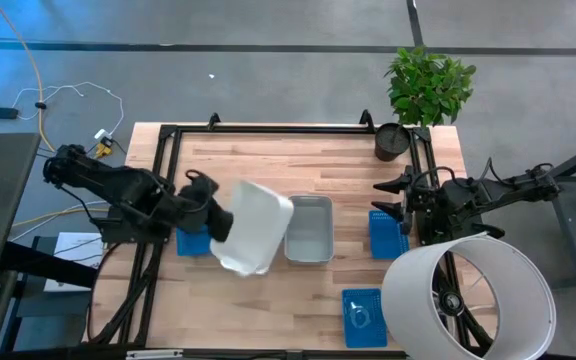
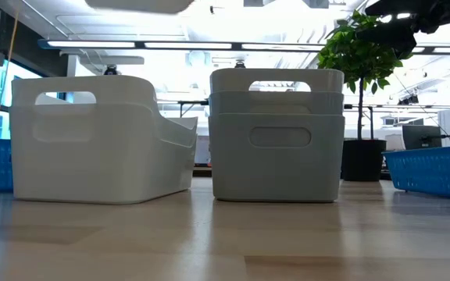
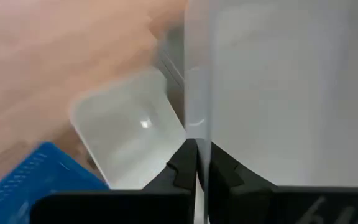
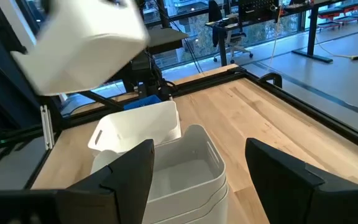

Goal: Stack baskets by color
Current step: Stack the bottom white bin on top of the other top white bin

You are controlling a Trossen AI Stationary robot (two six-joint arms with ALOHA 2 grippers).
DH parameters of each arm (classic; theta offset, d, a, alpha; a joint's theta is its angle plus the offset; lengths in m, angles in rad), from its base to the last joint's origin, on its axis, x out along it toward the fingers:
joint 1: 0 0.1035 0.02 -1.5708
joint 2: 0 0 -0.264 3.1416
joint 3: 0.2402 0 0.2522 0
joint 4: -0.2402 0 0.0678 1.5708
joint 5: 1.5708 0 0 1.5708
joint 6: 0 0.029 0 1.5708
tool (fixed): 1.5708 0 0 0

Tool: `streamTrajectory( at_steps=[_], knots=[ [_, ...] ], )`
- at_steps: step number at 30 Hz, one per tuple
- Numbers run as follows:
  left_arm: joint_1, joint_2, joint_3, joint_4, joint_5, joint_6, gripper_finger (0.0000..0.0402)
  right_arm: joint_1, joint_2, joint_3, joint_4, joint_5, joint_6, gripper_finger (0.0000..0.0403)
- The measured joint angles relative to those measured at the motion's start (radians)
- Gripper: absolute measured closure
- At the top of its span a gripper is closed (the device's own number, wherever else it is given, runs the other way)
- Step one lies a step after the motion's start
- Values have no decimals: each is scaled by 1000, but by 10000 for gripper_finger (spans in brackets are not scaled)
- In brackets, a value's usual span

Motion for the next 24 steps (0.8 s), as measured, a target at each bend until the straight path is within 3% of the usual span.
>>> streamTrajectory(
  at_steps=[6,16,24],
  knots=[
    [-2,47,0,-94,-114,-226,401,0,0,0,-3,18,6,162],
    [-48,236,-1,-214,-58,-400,401,0,0,0,-16,34,-2,162],
    [-61,249,-1,-271,-39,-440,401,0,0,0,-30,33,-3,162]
  ],
)
